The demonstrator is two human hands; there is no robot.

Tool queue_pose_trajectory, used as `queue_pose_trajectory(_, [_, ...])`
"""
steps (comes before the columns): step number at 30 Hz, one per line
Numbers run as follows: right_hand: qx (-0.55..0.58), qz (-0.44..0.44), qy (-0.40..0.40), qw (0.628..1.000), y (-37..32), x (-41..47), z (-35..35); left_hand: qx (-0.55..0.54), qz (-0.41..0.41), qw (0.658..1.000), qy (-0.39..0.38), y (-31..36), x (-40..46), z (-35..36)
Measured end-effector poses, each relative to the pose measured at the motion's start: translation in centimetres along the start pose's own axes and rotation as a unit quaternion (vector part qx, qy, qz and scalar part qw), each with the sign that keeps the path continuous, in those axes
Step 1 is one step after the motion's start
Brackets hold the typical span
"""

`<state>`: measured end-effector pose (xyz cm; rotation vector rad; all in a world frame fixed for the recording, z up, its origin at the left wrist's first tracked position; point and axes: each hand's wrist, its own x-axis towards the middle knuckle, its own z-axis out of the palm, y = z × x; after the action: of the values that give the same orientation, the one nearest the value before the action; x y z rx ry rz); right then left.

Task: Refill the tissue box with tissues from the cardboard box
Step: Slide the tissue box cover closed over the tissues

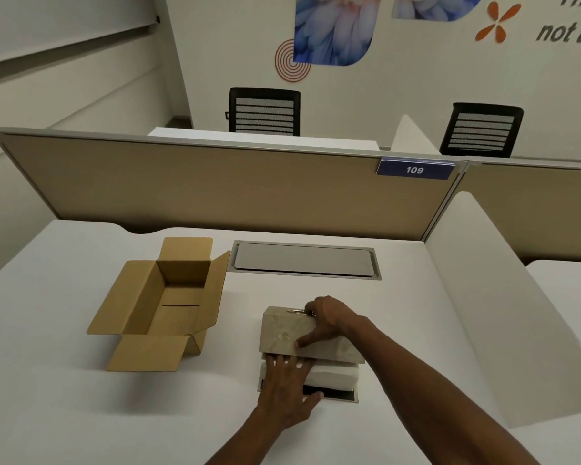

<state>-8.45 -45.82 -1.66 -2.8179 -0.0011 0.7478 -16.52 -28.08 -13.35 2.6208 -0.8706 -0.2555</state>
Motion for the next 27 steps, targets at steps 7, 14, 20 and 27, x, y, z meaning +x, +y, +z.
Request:
queue_pose_trajectory(7, [0.058, 0.014, -0.061, 0.996, 0.2, 2.2, -0.7, 0.042, -0.041, 0.998, 0.029, 0.3, 1.5, -0.4])
queue_pose_trajectory(14, [0.080, 0.008, -0.070, 0.994, 0.6, 2.4, -0.8, -0.005, -0.086, 0.996, 0.027, 0.1, 0.4, 1.3])
queue_pose_trajectory(20, [0.085, 0.004, -0.067, 0.994, 0.7, 2.4, -0.4, -0.102, -0.082, 0.990, 0.053, 1.1, -4.1, 1.3])
queue_pose_trajectory(27, [0.084, 0.008, -0.079, 0.993, 0.3, 2.1, -0.2, -0.674, -0.437, 0.595, -0.021, 4.7, -3.4, -0.7])
